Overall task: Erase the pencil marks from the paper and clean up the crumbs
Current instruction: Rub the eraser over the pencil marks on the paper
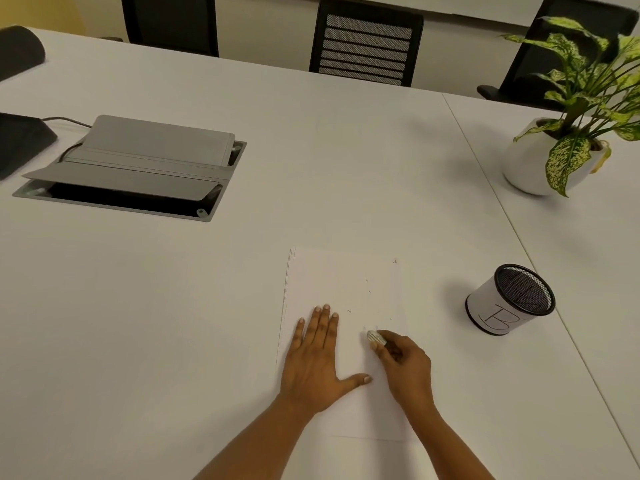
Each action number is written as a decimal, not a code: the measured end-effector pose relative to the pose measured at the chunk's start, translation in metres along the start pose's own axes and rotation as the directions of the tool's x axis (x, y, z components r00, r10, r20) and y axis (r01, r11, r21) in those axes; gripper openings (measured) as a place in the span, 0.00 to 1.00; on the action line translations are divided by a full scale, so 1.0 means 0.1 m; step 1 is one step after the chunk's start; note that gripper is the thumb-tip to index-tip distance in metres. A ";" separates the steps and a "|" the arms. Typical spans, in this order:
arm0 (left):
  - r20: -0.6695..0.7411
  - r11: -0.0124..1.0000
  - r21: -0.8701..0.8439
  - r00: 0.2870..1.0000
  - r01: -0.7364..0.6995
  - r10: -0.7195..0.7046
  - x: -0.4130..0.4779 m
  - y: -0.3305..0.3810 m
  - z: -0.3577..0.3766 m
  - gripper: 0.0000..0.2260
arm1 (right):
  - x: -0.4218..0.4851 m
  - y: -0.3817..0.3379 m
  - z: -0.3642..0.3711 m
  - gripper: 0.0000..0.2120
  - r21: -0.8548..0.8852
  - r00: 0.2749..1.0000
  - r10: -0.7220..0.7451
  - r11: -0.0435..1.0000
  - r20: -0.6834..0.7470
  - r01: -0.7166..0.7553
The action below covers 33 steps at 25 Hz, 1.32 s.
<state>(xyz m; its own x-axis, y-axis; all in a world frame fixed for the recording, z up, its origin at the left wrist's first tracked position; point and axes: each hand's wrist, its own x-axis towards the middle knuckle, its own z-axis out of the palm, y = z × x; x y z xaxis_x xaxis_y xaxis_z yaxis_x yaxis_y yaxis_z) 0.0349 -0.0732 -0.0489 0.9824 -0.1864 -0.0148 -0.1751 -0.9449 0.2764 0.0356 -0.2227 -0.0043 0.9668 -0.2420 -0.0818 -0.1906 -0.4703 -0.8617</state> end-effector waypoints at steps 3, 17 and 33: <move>-0.017 1.000 -0.008 1.000 -0.009 0.009 0.00 0.00 0.01 0.48 | -0.10 -0.02 0.07 0.07 -0.103 0.989 -0.137 0.984 0.058 0.143; 0.011 1.000 -0.004 1.000 0.019 -0.019 0.02 0.02 -0.01 0.49 | 0.11 -0.13 0.24 0.05 -0.347 0.953 -0.278 0.888 0.117 0.301; 0.013 1.000 -0.011 1.000 0.017 -0.017 0.02 0.03 0.00 0.49 | 0.02 -0.07 0.14 0.07 -0.380 0.940 -0.308 0.860 0.144 0.340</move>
<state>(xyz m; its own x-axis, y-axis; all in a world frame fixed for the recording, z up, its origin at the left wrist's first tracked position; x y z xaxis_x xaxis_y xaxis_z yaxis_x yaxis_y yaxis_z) 0.0360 -0.0758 -0.0479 0.9842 -0.1740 -0.0315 -0.1578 -0.9449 0.2867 0.0407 -0.2083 -0.0056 0.9924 0.0399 0.1163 0.1004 -0.8092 -0.5790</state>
